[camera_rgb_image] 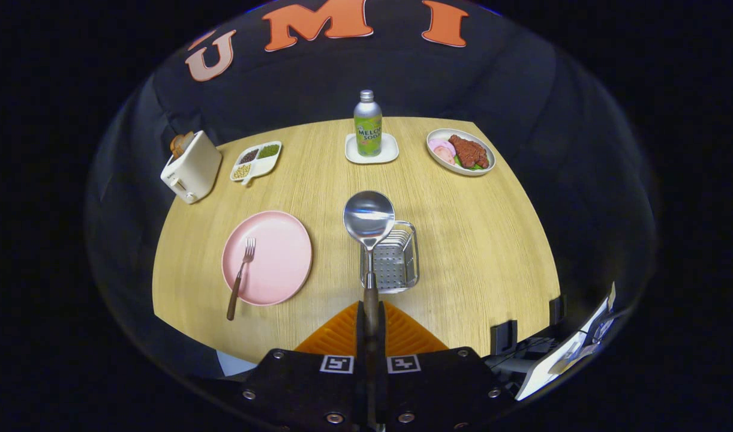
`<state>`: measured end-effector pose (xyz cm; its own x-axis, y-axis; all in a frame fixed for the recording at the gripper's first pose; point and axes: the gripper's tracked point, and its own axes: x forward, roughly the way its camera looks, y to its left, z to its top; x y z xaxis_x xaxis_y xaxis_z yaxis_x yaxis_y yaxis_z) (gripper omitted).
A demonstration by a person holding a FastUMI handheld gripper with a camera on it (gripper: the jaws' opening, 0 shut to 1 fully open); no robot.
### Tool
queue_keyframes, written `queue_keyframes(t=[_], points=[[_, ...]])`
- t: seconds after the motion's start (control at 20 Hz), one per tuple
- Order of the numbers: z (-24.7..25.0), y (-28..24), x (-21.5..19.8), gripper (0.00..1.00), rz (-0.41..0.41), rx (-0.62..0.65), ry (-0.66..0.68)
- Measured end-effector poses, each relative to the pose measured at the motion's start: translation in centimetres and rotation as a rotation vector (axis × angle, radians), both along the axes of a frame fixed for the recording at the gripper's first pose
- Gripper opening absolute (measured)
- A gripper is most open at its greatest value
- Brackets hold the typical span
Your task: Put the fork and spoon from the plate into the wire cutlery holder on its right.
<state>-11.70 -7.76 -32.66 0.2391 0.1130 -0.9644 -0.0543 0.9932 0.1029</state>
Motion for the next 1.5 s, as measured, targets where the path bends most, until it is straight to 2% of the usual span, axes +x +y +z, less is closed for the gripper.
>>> queue_keyframes(t=[0.25, 0.4, 0.6, 0.85, 1.3, 1.5], points=[[-2.6, -1.7, -0.4, 0.06, 0.018, -0.050, 0.077], [-3.9, -1.8, -1.0, 0.06, 0.028, -0.046, 0.140], [-4.7, -1.6, -0.3, 0.08, 0.056, -0.042, 0.160], [-5.4, -2.1, 1.7, 0.09, 0.041, -0.065, 0.133], [-5.6, -2.1, 4.7, 0.11, -0.032, -0.096, 0.031], [-4.3, -1.9, 6.5, 0.13, -0.078, -0.089, -0.083]])
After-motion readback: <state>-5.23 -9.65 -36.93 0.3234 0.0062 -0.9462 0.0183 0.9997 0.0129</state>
